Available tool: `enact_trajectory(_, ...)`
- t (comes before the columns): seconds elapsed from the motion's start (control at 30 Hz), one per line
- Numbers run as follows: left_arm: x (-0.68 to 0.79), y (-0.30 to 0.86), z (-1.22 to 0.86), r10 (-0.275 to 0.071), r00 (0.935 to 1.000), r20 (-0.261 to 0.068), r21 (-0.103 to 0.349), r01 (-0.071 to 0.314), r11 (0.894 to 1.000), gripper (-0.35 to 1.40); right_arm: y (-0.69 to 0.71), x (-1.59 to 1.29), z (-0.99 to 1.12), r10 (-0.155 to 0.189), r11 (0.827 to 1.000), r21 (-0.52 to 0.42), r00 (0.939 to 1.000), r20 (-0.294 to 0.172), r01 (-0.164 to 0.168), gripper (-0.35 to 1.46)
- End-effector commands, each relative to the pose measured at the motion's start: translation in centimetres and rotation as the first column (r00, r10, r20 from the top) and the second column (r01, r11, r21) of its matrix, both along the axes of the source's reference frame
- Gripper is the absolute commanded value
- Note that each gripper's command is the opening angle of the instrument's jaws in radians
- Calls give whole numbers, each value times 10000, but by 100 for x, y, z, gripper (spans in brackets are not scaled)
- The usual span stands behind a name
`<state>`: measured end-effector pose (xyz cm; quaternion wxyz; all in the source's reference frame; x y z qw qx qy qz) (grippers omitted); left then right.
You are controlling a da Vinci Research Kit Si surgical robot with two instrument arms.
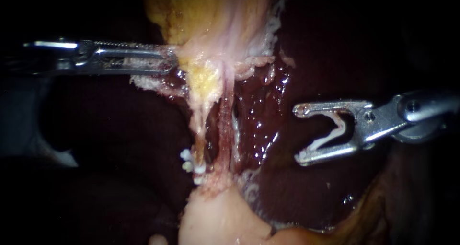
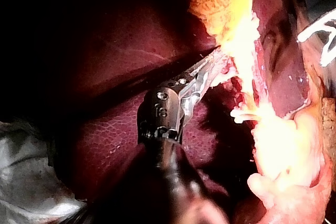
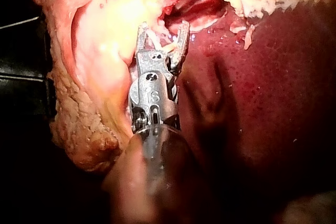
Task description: Clipping third clip left tube
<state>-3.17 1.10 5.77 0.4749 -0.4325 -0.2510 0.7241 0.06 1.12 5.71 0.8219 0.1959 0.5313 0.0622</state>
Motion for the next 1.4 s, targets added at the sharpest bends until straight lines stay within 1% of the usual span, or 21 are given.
enact_trajectory(0.03,2,1,-3,9,10000,9,14,-10,10000,-35,0,0,0,3,10000,5,10000,4,-3,50)
enact_trajectory(0.17,10,7,-19,60,10000,72,112,-61,9999,-35,0,0,0,3,10000,5,10000,4,-3,50)
enact_trajectory(0.27,20,14,-41,-90,10000,17,212,89,9997,-35,0,-1,0,3,10000,5,10000,4,-3,50)
enact_trajectory(0.37,30,21,-64,-112,9999,-74,47,112,9999,-35,0,-1,0,2,10000,5,10000,4,-2,50)
enact_trajectory(0.4,34,24,-71,-149,9999,-37,2,149,9999,-35,0,-1,0,2,10000,5,10000,3,-2,50)
enact_trajectory(0.43,37,25,-75,-138,9999,-42,-35,138,9999,-35,0,0,0,2,10000,5,10000,3,-2,50)
enact_trajectory(0.5,42,26,-81,-227,9997,-29,-48,227,9997,-35,0,1,-1,-58,10000,48,10000,-44,58,50)
enact_trajectory(0.57,44,26,-83,-222,9998,-24,-39,222,9997,-35,-1,5,-2,-85,9999,76,9999,-68,86,50)
enact_trajectory(0.63,45,26,-83,-220,9998,-24,-44,220,9997,-35,-3,14,-4,-205,9997,150,9997,-129,207,50)
enact_trajectory(0.7,44,26,-82,-224,9997,-27,-45,224,9997,-35,-7,26,-7,-223,9995,199,9993,-300,229,50)
enact_trajectory(0.87,44,25,-82,-229,9997,-31,-48,229,9997,-35,-16,61,-12,-63,9965,835,9989,-466,102,50)
enact_trajectory(0.97,44,25,-82,-233,9997,-34,-52,232,9997,-35,-19,84,-10,-8,9942,1072,9987,-518,63,50)
enact_trajectory(1.0,44,25,-82,-234,9997,-35,-52,233,9997,-35,-21,91,-8,64,9932,1163,9987,-505,-5,50)
enact_trajectory(1.13,43,24,-83,-237,9997,-37,-52,237,9997,-35,-26,120,5,157,9894,1450,9989,-437,-92,50)
enact_trajectory(1.27,43,24,-83,-238,9997,-38,-52,238,9997,-35,-31,141,20,108,9882,1531,9989,-455,-37,49)
enact_trajectory(1.4,43,24,-83,-240,9997,-39,-54,240,9997,-35,-31,153,39,139,9886,1506,9990,-415,-75,49)
